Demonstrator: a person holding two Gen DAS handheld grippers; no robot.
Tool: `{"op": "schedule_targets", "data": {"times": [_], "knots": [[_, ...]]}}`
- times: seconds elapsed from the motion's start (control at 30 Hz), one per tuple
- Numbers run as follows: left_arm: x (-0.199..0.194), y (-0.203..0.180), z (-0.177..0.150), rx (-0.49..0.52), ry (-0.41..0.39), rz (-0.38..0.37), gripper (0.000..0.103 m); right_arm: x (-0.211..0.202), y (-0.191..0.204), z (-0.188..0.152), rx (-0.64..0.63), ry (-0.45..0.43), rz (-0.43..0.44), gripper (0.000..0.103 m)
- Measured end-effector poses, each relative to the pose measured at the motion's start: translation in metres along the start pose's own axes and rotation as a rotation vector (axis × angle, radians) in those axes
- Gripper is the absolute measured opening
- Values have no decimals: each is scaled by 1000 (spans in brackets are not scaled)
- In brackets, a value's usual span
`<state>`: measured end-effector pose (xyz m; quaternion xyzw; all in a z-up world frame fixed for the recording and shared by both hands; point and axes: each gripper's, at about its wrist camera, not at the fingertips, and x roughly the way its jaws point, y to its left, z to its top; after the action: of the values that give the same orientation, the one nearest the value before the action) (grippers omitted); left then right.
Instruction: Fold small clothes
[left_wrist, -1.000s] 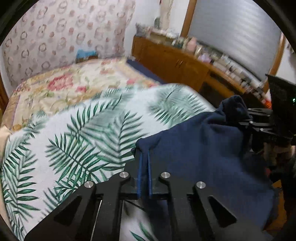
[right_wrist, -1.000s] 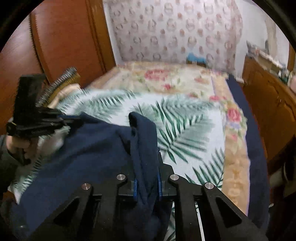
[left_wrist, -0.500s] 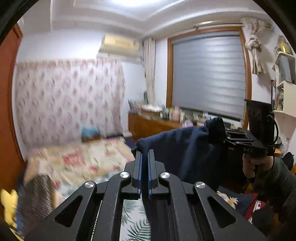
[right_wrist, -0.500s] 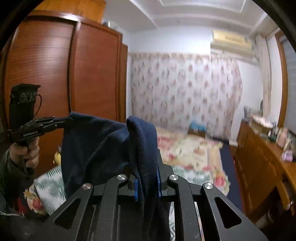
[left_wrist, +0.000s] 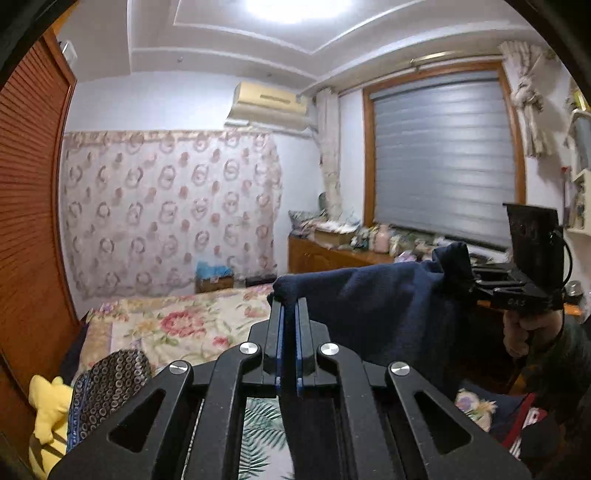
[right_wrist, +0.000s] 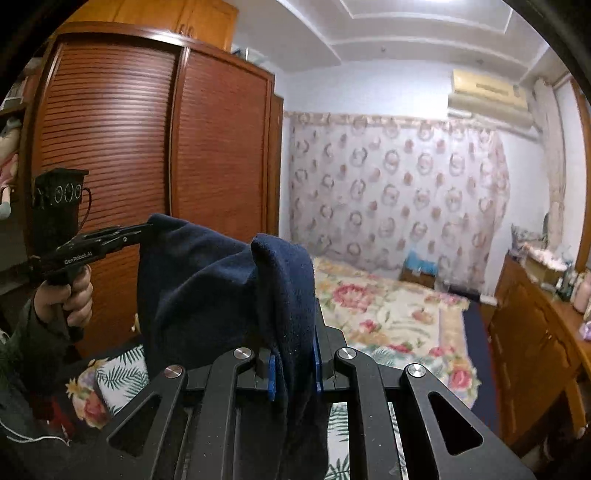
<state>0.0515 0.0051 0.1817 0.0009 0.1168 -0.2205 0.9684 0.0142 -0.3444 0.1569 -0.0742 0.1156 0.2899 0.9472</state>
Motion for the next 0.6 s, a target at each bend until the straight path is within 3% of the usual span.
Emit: {"op": "schedule_targets", "data": {"times": [0.1, 0.37, 0.53, 0.6], "knots": [[45, 22, -17, -12, 69, 27, 5, 39, -19, 9, -3, 70, -12, 14], [176, 71, -82, -25, 272, 126, 5, 187, -83, -17, 26, 279, -17, 14], [217, 88, -106, -60, 349, 139, 5, 242, -109, -13, 60, 346, -34, 15], [223, 90, -112, -65, 365, 142, 5, 245, -106, -12, 61, 363, -37, 15]]}}
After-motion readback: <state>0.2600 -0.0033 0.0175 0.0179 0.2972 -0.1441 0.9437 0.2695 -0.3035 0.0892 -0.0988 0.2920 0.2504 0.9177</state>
